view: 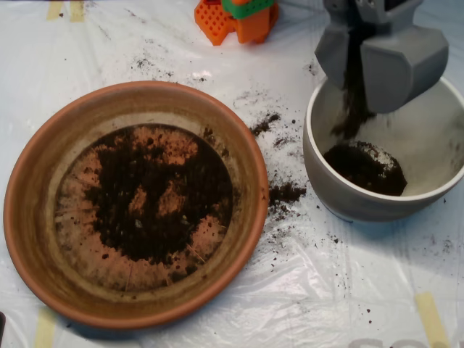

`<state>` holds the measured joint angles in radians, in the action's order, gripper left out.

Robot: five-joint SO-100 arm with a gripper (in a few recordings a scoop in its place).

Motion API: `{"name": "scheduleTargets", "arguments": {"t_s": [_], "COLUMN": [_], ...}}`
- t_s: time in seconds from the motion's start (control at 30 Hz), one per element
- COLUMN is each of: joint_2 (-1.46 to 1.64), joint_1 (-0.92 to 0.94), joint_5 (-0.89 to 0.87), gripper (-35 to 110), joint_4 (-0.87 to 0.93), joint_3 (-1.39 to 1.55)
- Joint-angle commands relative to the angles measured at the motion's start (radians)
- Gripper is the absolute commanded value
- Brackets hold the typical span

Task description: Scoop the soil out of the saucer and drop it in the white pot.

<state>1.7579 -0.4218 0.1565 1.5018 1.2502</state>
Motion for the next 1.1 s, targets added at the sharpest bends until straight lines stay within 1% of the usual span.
{"name": "scheduleTargets", "arguments": {"t_s": [0.0,0.07,0.4,0.63,0.8,0.93,1.07], "joint_2": [0.067,0.092,0.097,0.098,0.057,0.052,0.06], "joint_1": [-0.011,-0.006,-0.009,-0.006,-0.038,-0.014,0.038], "joint_5": [0.014,0.017,0.023,0.003,0.032,0.009,-0.04], "gripper": [23,25,27,28,26,26,28], "joint_4": [-0.034,-0.071,-0.101,-0.087,-0.035,-0.054,-0.058], "joint_3": [0.048,0.103,0.16,0.097,0.066,0.051,-0.043]}}
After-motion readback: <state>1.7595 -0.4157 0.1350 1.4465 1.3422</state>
